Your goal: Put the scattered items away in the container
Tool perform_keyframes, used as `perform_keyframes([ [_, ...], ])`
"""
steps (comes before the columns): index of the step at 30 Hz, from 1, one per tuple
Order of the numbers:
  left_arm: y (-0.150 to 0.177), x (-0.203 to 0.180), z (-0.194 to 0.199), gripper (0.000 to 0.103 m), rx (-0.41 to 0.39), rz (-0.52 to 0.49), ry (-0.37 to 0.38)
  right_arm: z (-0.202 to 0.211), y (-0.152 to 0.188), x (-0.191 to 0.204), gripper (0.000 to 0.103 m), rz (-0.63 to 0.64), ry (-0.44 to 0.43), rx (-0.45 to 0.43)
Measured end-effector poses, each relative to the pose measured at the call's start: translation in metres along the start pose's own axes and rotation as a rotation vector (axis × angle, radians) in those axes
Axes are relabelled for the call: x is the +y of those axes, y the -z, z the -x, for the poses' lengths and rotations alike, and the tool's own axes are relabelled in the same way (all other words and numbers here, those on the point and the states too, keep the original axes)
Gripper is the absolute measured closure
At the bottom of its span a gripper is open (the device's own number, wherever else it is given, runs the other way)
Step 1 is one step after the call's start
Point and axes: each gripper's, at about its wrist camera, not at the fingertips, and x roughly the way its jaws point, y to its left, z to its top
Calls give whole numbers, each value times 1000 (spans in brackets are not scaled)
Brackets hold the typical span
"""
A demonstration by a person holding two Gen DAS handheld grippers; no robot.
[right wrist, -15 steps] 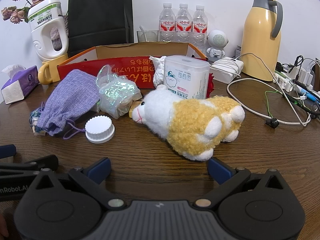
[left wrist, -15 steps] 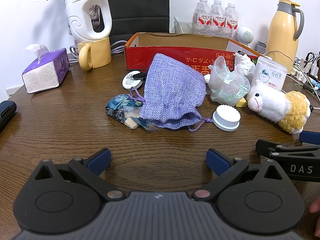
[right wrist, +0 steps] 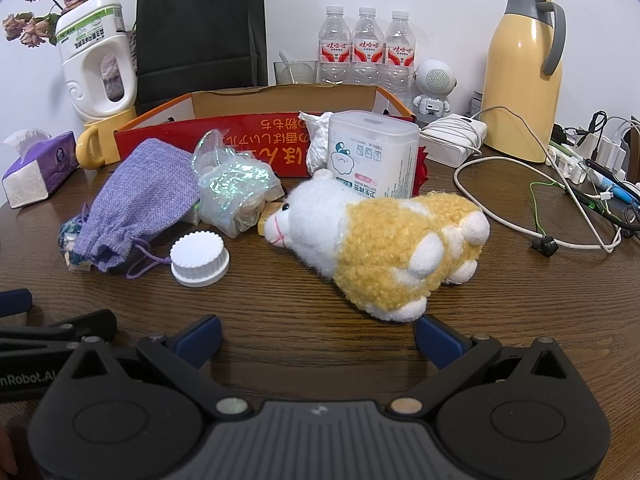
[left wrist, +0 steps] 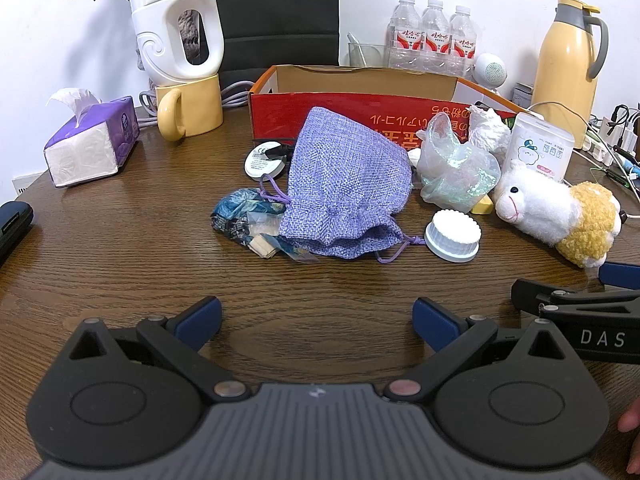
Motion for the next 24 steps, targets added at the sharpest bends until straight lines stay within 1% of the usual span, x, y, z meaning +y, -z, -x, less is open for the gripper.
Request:
perform_keyframes([
  [24,0,0,0,0,0,2,-4,2,0,0,0,1,0,0],
])
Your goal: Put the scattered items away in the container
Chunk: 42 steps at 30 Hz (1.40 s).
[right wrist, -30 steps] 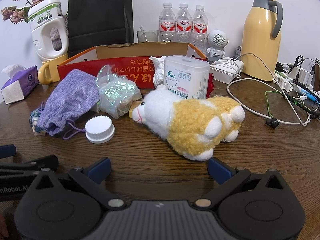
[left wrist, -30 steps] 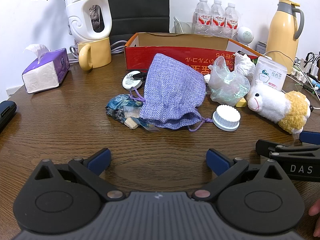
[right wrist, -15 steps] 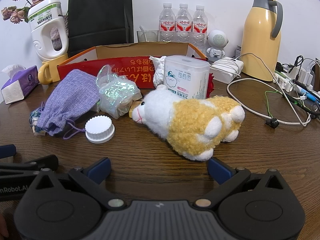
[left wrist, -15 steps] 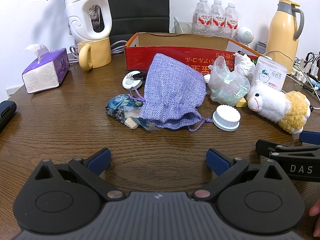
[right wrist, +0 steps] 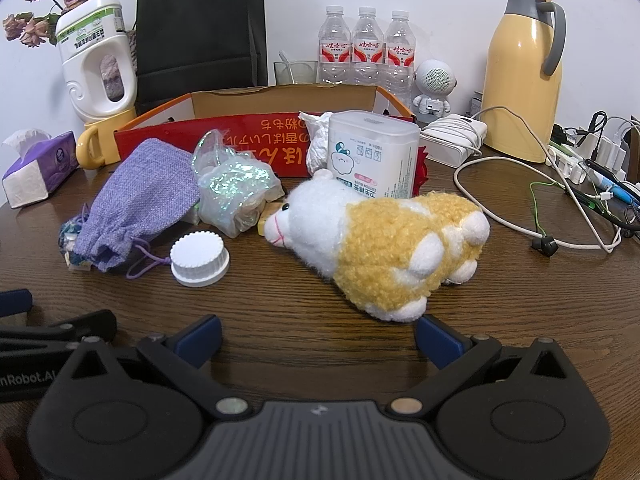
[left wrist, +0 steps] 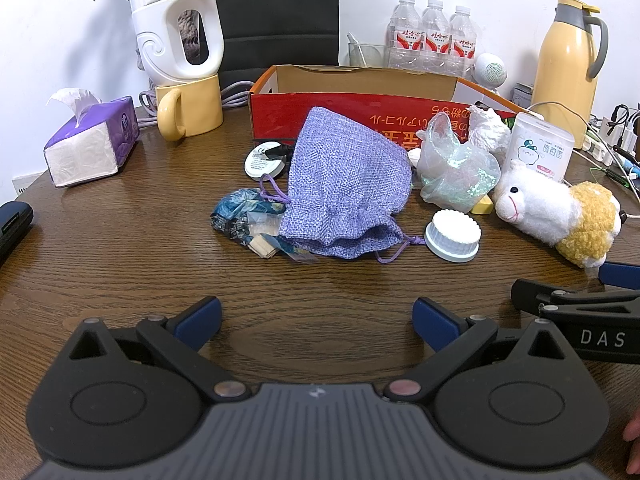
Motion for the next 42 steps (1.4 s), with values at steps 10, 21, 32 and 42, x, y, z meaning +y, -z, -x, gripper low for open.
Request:
perform_keyframes([
  [10,-9,6,24,0,-157,-102,125,38,9,-17,0,25,-77,-102],
  [21,-82,23,-50,0,-63,-98,157,20,-33,-39,8,174,-72,-144],
  [32,-97,40,-57,77,-12,0,213,-43,-86,19,31,178,-272,-79],
  [42,-112,49,10,93,-199,74,242,-29,-89,27,63,142,-303,-158],
])
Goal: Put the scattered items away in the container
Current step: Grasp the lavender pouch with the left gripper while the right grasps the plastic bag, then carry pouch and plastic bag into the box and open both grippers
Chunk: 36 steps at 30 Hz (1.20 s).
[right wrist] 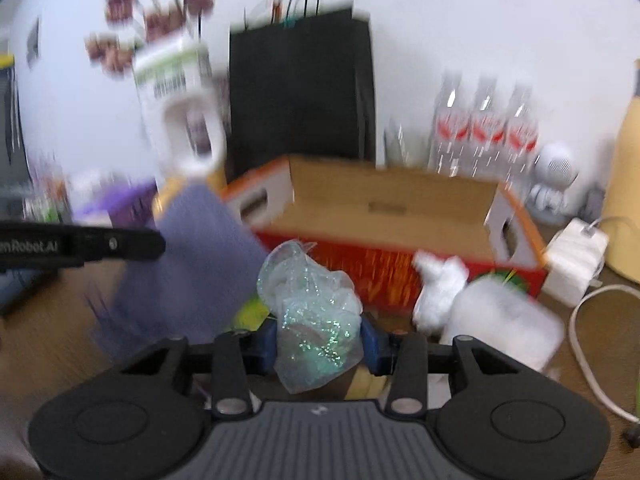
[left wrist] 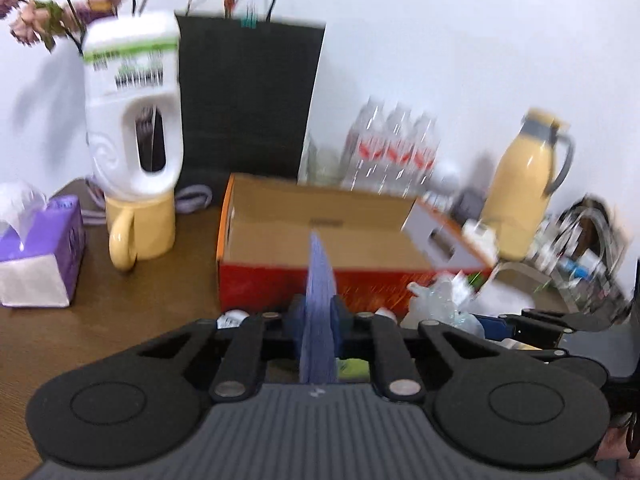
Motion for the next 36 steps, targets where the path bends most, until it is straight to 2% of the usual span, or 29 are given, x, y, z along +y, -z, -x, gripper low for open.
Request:
perform_keyframes([
  [2,-2,-3,15,100,-36,6,6,25,-5,0,63,-9,19,-59],
  [4,-1,-8,25,100,-61,-3,4,48,-7,-1,63,-25,34,-101],
  [6,3,-11,26,98,-45,-41,-27,69,-3,-2,62,-36,38,-123],
  [7,7,-11,22,85,-29,-71,-49,76,-1,-3,62,-35,42,-124],
  [8,14,-8,13,38,-1,-103,-88,82,1,-3,62,-33,46,-120],
  [9,19,-4,1,13,36,-119,-125,89,6,-3,61,-33,49,-115],
  [10,23,0,-8,3,55,-130,-134,92,10,-3,61,-36,49,-110],
  [11,27,6,-18,10,68,-139,-128,93,14,-4,60,-41,47,-101],
  [12,29,11,-29,10,99,-133,-135,95,19,-5,60,-47,42,-94],
  [13,29,16,-42,11,149,-106,-146,96,23,-4,59,-53,39,-89],
  [15,30,26,-57,19,189,-35,-127,94,29,-1,59,-59,32,-80],
  [16,29,31,-64,32,204,0,-111,91,32,0,58,-64,26,-76],
  [17,29,33,-68,60,211,17,-98,88,34,1,58,-68,21,-68],
  [18,28,34,-70,74,217,31,-86,85,36,2,58,-70,18,-58],
  [22,22,25,-55,92,143,5,-88,74,43,7,58,-70,12,-28],
  [26,20,15,-21,93,43,21,-62,71,46,11,58,-75,9,-17],
  [31,26,-12,47,94,-101,58,35,89,48,19,59,-49,38,-59],
  [34,41,-34,84,94,-148,59,76,107,51,21,59,-50,58,-94],
  [36,56,-44,100,94,-137,81,118,120,58,24,59,-50,68,-113],
])
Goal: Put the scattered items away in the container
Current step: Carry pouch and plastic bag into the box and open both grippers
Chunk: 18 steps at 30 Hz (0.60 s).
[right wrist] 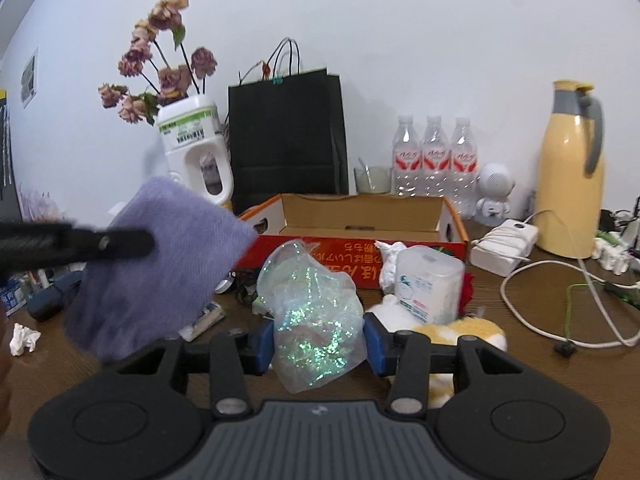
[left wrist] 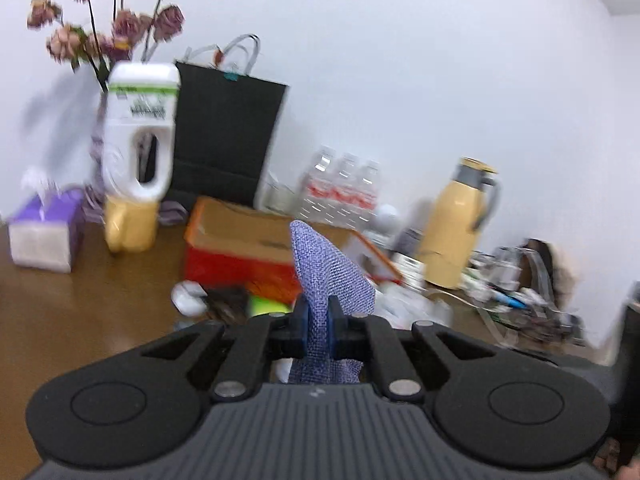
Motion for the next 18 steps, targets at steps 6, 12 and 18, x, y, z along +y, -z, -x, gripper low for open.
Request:
perform_keyframes([
  [6,14,-9,11,94,-2,-2,5,33,9,-3,59,-38,13,-53],
  [12,-31,-19,-23,94,-119,-39,39,27,-29,-28,59,-55,38,-118],
  [18,-128,-10,-137,94,-35,102,167,-38,-112,-81,59,-35,65,-119],
])
